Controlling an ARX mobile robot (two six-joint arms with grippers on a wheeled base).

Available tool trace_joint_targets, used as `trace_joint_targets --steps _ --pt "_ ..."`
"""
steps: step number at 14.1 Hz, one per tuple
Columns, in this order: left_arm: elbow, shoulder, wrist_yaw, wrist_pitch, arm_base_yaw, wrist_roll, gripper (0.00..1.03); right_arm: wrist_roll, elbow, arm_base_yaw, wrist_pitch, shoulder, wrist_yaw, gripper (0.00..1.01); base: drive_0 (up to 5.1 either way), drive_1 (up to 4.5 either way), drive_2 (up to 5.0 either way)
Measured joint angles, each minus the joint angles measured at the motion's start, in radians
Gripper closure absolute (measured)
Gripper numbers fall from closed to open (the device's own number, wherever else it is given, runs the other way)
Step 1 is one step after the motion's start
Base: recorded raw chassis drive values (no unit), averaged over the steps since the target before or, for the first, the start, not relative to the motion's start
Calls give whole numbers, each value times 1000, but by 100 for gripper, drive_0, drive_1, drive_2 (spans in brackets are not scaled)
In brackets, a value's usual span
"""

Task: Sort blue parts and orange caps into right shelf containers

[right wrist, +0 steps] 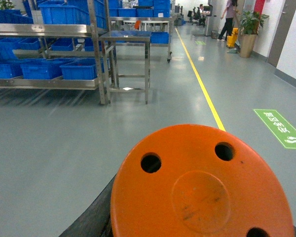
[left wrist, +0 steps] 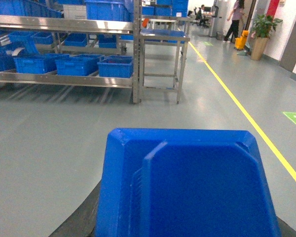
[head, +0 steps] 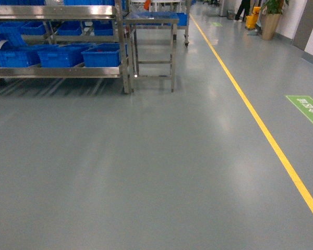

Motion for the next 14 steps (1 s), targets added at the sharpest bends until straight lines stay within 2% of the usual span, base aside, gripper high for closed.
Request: trace_joint_targets --steps 14 --pt "0 0 0 1 0 0 62 0 0 0 1 0 0 57 -4 414 -423"
